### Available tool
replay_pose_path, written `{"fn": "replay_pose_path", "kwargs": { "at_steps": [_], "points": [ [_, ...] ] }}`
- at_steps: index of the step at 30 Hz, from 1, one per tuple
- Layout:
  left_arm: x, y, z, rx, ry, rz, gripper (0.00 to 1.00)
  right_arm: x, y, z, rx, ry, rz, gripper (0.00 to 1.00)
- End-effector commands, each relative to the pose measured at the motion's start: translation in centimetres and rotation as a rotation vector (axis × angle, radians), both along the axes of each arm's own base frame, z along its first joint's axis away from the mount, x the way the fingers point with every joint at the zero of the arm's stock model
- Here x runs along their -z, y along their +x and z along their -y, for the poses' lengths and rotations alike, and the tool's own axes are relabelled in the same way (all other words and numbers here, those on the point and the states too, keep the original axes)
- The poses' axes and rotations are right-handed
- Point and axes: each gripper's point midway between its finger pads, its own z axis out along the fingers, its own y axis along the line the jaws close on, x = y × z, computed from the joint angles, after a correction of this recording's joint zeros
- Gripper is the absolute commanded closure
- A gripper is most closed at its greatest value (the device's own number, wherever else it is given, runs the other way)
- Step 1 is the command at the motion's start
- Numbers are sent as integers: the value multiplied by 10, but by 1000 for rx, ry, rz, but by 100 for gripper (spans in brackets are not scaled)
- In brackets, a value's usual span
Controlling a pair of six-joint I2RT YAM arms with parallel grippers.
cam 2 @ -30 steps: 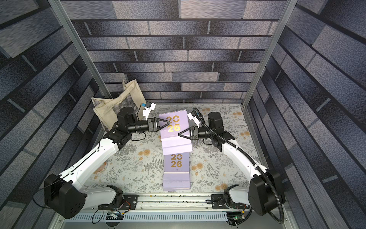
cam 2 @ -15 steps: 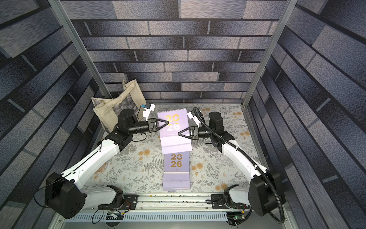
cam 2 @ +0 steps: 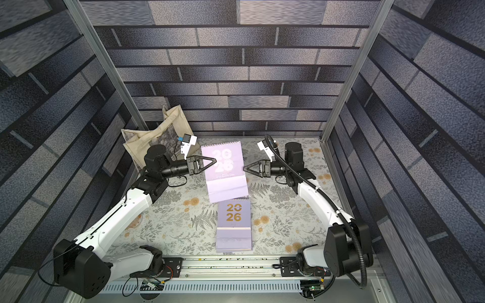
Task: Stack the calendars
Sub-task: Place the calendar at the calendar.
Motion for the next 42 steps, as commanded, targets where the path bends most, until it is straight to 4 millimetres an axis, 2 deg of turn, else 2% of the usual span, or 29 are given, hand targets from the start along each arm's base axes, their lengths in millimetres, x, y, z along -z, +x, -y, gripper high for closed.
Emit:
{"fn": "replay_pose_path", "kwargs": {
  "at_steps": [1,3,9,23,31,35,42],
  "points": [
    [-11,-16,3,63,-21,64,100,-33,-19,1,-117,53,139,34],
    [-10,-18,7,81,-27,67,100,-44,-23,0,-159,69,172,34],
    [-12,-17,14,112,-39,81,100,-47,-36,2,-261,96,177,35],
    [-26,-20,14,134,-51,108,100,-5,-9,-1,-171,30,95,34],
    [-27,-26,6,124,-32,116,100,-12,6,14,-104,22,110,33],
    [-25,-23,8,126,-31,111,100,-9,12,13,-98,19,96,33],
    [-21,-17,14,133,-31,99,100,-14,3,6,-127,26,100,33]
  ]
}}
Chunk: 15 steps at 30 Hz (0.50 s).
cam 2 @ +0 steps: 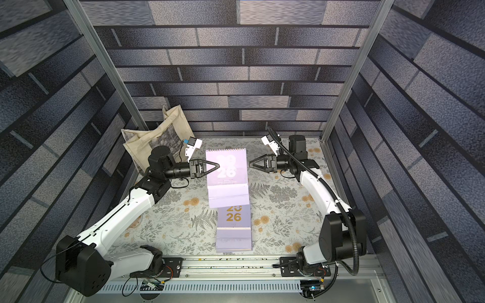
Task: Stack the calendars
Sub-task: Place the calendar at the calendar.
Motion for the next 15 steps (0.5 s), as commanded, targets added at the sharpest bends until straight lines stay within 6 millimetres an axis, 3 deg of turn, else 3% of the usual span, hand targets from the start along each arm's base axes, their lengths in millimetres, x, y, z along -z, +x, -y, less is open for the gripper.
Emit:
{"fn": "replay_pose_path", "kwargs": {
  "at_steps": [1,10,13,15],
  "points": [
    [-25,-2,4,27,-33,102,100,-6,-7,-6,-30,10,17,33],
    [-23,5,7,30,-32,92,100,-2,-19,-25,-98,10,11,35],
    [-20,7,8,30,-30,87,100,1,-22,-33,-125,9,2,44],
    [-18,9,9,29,-29,81,100,4,-24,-39,-142,6,-4,59]
  ]
}}
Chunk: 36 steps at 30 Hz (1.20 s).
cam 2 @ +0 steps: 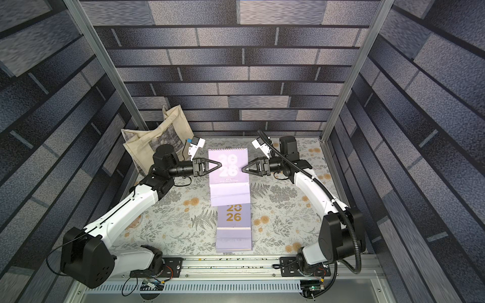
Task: Stack the calendars
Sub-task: Place the calendar at the calendar.
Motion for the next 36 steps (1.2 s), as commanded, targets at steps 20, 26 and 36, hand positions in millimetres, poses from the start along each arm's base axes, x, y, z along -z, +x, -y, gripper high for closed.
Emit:
{"fn": "replay_pose_path", "kwargs": {
  "at_steps": [20,26,36],
  "points": [
    [23,44,-40,-169,94,-38,22,42,-10,-7,60,-71,-98,100],
    [30,55,-81,-294,133,-63,12,80,-23,-3,107,-145,-240,100],
    [45,51,-87,-302,137,-103,12,130,-64,3,126,-234,-381,100]
  ]
}}
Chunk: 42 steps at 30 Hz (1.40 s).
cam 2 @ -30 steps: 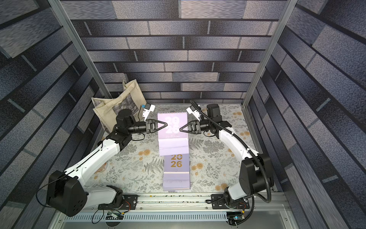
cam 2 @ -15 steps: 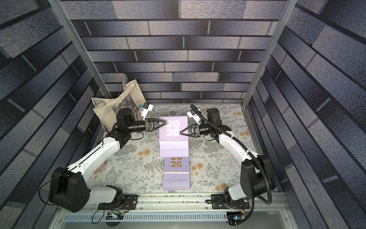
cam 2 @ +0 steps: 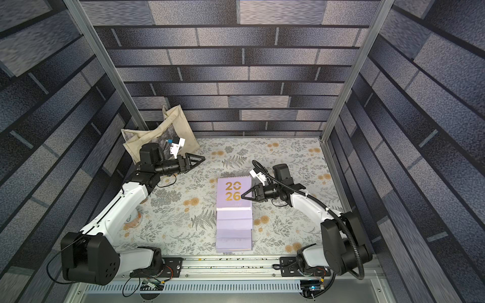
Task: Stack the calendars
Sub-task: Place the calendar at the calendar.
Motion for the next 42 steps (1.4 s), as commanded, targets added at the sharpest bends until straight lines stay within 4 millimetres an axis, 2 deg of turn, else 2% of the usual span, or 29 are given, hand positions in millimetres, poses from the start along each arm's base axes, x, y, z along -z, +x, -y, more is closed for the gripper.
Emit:
{"fn": "replay_pose_path", "kwargs": {
  "at_steps": [1,5,9,20,34,40,42],
  "points": [
    [2,-5,0,8,1,18,12,2,-12,0,-2,4,-3,100],
    [3,-5,4,23,-5,12,12,23,-30,0,-8,-23,-41,100],
    [6,-5,7,26,-3,9,12,36,-35,1,3,-33,-65,100],
    [6,-6,10,35,-8,9,12,49,-34,-14,-12,-34,-106,100],
    [5,-6,12,42,-14,9,13,74,-33,-13,11,-96,-155,100],
    [8,-8,12,44,-13,6,13,80,-33,-11,29,-128,-170,87],
    [9,-8,12,44,-12,6,12,80,-32,-11,34,-138,-172,79]
  ]
}}
